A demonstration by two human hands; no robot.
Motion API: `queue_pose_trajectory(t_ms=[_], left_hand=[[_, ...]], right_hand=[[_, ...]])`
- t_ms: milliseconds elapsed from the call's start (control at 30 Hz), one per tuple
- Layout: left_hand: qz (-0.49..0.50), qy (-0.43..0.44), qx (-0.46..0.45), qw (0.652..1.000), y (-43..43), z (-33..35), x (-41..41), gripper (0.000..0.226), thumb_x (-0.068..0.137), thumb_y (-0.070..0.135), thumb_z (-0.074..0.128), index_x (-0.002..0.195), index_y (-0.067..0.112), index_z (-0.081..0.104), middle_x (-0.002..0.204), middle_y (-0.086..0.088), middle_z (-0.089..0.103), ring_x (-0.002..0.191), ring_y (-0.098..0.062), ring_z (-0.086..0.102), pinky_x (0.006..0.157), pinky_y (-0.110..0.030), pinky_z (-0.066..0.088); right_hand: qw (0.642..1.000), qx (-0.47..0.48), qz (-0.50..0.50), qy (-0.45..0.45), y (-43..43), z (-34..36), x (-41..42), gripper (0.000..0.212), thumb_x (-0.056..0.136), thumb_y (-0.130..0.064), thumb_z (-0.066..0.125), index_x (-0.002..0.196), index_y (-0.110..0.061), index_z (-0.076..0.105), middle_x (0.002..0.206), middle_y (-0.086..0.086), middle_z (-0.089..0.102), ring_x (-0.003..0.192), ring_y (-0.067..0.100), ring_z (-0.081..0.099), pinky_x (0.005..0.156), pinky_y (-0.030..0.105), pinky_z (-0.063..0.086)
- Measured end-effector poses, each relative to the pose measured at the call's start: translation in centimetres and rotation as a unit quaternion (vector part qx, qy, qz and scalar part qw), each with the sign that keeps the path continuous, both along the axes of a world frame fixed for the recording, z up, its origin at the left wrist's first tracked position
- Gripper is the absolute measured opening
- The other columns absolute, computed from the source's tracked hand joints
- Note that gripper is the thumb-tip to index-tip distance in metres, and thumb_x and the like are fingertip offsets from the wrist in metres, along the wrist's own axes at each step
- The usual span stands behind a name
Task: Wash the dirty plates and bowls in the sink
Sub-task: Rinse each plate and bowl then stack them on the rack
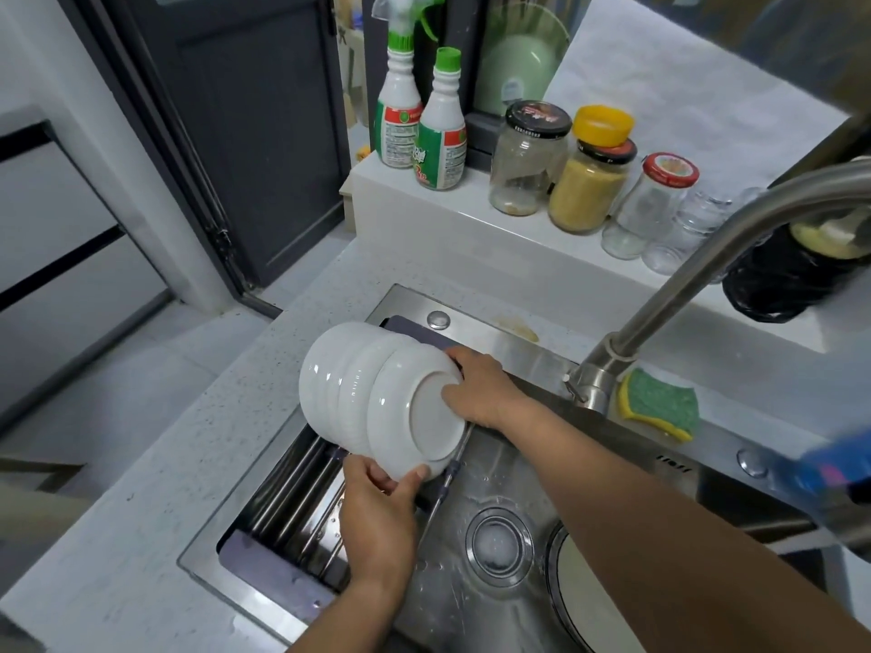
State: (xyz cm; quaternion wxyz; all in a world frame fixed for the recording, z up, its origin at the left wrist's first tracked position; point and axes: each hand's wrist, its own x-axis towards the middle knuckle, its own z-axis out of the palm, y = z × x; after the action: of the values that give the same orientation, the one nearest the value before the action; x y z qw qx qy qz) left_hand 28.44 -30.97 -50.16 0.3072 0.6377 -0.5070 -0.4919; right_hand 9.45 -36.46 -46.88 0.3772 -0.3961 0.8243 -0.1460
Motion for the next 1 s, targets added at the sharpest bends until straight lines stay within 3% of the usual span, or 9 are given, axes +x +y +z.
queue_pose_trajectory(t_ms=[167,333,467,533,600,700,833,1000], left_hand=[[-0.030,-0.017,-0.004,0.999,-0.9,-0.2,0.1,0.042,0.080,0.026,0.086,0.083,0.015,0.046,0.075,-0.006,0.056,0.065,-0.022,0.051,0.067,-0.048,0.050],[0.030,0.046,0.087,0.995,0.2,-0.2,-0.8,0.052,0.073,0.026,0.091,0.087,0.017,0.042,0.077,-0.009,0.057,0.068,-0.031,0.062,0.073,-0.061,0.058],[0.025,0.071,0.047,0.996,1.8,0.6,-2.8,0.043,0.082,0.019,0.084,0.086,0.014,0.042,0.077,-0.008,0.055,0.067,-0.025,0.057,0.068,-0.044,0.055],[-0.008,0.099,0.028,0.995,2.2,1.2,-4.2,0.036,0.086,0.017,0.081,0.088,0.012,0.045,0.073,-0.007,0.055,0.057,-0.015,0.056,0.062,-0.040,0.058],[-0.050,0.117,0.030,0.991,2.8,1.9,-6.0,0.030,0.090,0.012,0.076,0.090,0.010,0.046,0.071,-0.006,0.053,0.044,-0.005,0.052,0.047,-0.026,0.051],[-0.086,0.132,0.047,0.986,3.3,2.0,-8.3,0.026,0.092,0.012,0.074,0.089,0.010,0.049,0.071,-0.005,0.052,0.042,-0.005,0.053,0.048,-0.029,0.051],[-0.126,0.141,0.072,0.979,4.6,1.4,-10.3,0.022,0.093,0.011,0.074,0.093,0.006,0.053,0.072,-0.005,0.053,0.045,-0.009,0.054,0.055,-0.034,0.053],[-0.200,0.129,0.134,0.962,6.7,-1.4,-11.4,0.020,0.092,0.001,0.071,0.089,0.006,0.052,0.063,-0.007,0.055,0.053,-0.020,0.053,0.056,-0.032,0.048]], right_hand=[[1.000,-0.008,-0.009,0.008,1.2,-0.9,0.2,0.059,0.088,-0.023,0.050,0.146,-0.033,0.040,0.132,0.006,0.036,0.115,0.032,0.054,0.104,0.041,0.049],[0.994,-0.093,-0.053,-0.001,3.7,-1.5,0.1,0.051,0.087,-0.019,0.051,0.136,-0.030,0.054,0.125,0.006,0.053,0.105,0.026,0.059,0.098,0.039,0.052],[0.981,-0.138,-0.136,-0.030,7.1,-1.2,-0.8,0.039,0.097,-0.019,0.054,0.135,-0.021,0.062,0.121,0.003,0.066,0.105,0.018,0.064,0.097,0.037,0.053],[0.974,-0.163,-0.152,-0.035,8.5,-0.7,-1.4,0.022,0.101,-0.023,0.053,0.110,-0.012,0.071,0.097,0.006,0.071,0.085,0.014,0.063,0.080,0.033,0.053],[0.969,-0.183,-0.160,-0.031,10.1,-0.2,-2.1,0.031,0.102,-0.028,0.053,0.088,-0.003,0.066,0.076,0.016,0.064,0.066,0.016,0.055,0.064,0.037,0.047],[0.955,-0.203,-0.201,-0.076,12.1,-0.2,-2.9,0.033,0.100,-0.031,0.056,0.084,-0.004,0.066,0.072,0.016,0.065,0.064,0.019,0.058,0.064,0.046,0.054],[0.932,-0.209,-0.235,-0.177,15.4,0.8,-3.8,0.032,0.105,-0.028,0.054,0.081,-0.009,0.063,0.064,-0.002,0.059,0.052,0.008,0.051,0.049,0.020,0.044],[0.913,-0.187,-0.274,-0.237,19.8,0.4,-5.6,0.038,0.106,-0.033,0.051,0.079,-0.009,0.062,0.064,0.002,0.056,0.053,0.011,0.048,0.050,0.022,0.040]])
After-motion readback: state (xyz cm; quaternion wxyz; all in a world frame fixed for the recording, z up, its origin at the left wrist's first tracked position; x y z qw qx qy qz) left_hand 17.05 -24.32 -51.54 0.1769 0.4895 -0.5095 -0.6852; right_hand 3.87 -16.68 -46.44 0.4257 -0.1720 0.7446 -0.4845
